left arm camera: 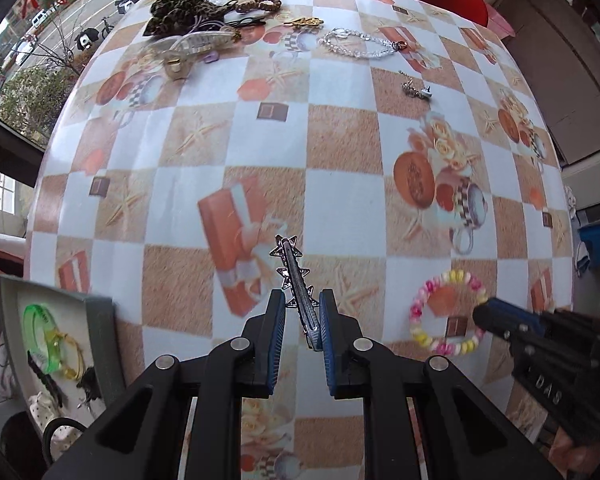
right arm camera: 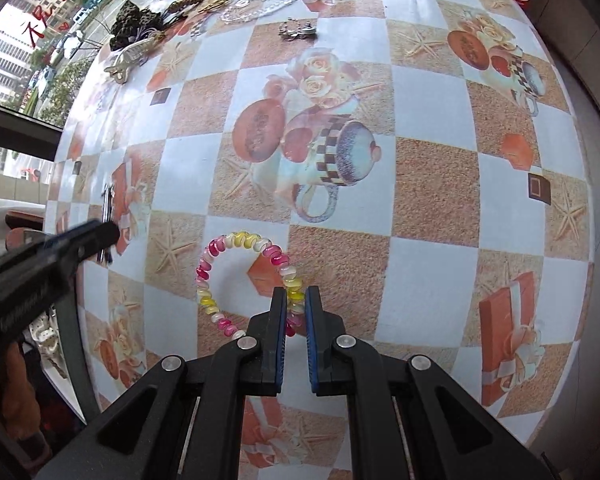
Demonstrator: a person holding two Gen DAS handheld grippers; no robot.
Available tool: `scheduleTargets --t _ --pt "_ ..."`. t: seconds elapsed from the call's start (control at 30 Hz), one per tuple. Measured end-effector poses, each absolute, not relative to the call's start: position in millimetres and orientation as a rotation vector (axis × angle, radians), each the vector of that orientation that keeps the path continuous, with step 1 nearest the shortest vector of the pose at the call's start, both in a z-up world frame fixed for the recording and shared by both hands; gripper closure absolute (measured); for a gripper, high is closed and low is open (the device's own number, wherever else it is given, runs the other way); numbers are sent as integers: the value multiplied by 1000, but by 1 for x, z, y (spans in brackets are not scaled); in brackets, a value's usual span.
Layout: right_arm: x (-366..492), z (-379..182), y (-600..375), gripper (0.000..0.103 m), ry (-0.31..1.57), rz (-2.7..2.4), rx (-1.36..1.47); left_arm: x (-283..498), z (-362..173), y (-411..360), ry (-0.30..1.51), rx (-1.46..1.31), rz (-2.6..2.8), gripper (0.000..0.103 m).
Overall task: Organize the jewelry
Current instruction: 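Carry the spiked clip and beaded bracelet in both tools over the white box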
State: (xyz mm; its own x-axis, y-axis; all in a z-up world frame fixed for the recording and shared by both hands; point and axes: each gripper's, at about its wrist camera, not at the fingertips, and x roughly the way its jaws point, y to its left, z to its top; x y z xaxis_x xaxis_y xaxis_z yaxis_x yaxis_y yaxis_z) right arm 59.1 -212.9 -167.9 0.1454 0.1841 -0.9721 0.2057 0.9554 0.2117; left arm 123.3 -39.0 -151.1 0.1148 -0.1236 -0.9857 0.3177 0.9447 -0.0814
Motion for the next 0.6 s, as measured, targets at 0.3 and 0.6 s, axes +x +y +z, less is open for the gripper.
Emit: scheduleTargets --t 0.3,0.6 --pt "66 -157 -184 94 1420 3 296 98 -138 -2 1395 155 -316 82" --pt "63 -142 -147 94 1410 27 253 82 -127 44 1380 113 -286 82"
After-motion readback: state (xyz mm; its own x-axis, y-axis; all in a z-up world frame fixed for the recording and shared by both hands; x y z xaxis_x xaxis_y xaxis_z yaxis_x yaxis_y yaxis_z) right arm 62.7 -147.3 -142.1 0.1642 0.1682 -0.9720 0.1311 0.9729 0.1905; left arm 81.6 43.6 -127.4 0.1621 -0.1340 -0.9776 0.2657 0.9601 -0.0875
